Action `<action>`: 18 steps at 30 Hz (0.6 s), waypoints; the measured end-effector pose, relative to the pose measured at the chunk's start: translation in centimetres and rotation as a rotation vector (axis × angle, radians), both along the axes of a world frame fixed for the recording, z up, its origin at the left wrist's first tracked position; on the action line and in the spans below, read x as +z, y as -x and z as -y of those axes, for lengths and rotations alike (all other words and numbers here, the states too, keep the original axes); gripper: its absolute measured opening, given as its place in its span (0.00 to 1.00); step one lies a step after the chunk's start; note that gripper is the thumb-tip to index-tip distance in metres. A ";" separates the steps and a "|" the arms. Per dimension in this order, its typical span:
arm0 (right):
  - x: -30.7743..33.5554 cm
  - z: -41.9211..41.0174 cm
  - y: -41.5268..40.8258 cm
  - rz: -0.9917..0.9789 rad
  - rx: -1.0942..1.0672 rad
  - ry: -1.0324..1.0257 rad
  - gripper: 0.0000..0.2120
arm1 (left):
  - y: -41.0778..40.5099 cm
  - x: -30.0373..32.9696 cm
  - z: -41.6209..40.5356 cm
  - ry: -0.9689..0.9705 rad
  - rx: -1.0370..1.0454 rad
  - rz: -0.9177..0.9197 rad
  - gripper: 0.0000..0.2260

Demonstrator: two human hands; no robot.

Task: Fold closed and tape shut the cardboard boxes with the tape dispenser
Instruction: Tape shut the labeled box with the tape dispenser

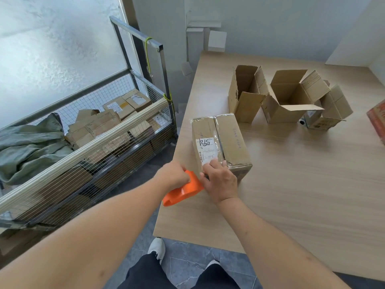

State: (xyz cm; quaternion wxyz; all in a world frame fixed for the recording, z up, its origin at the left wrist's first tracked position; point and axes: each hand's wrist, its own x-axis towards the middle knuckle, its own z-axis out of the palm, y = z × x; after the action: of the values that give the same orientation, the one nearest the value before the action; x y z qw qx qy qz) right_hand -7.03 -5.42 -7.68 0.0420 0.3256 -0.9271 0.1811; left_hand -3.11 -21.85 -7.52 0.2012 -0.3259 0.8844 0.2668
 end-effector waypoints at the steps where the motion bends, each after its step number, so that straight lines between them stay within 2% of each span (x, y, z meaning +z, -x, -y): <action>1: -0.2 -0.1 0.1 0.001 0.000 0.011 0.13 | -0.5 -0.6 0.0 0.009 -0.009 -0.017 0.15; 5: -0.9 -0.1 0.5 0.072 -0.062 0.013 0.10 | -1.6 -1.4 0.7 0.036 -0.012 -0.138 0.18; 10: -1.3 1.0 0.5 -0.087 -0.105 0.019 0.18 | -2.5 -1.9 1.4 0.046 -0.046 -0.318 0.20; 18: -4.4 0.6 1.1 -0.256 -0.096 0.097 0.14 | -4.2 -3.8 1.5 -0.006 -0.089 -0.391 0.23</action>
State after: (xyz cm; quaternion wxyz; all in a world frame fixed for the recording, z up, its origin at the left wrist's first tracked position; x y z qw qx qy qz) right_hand -8.10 -6.04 -12.07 0.1844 0.2989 -0.9188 0.1804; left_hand 1.14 -23.36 -11.34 0.0380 -0.2279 0.9193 0.3185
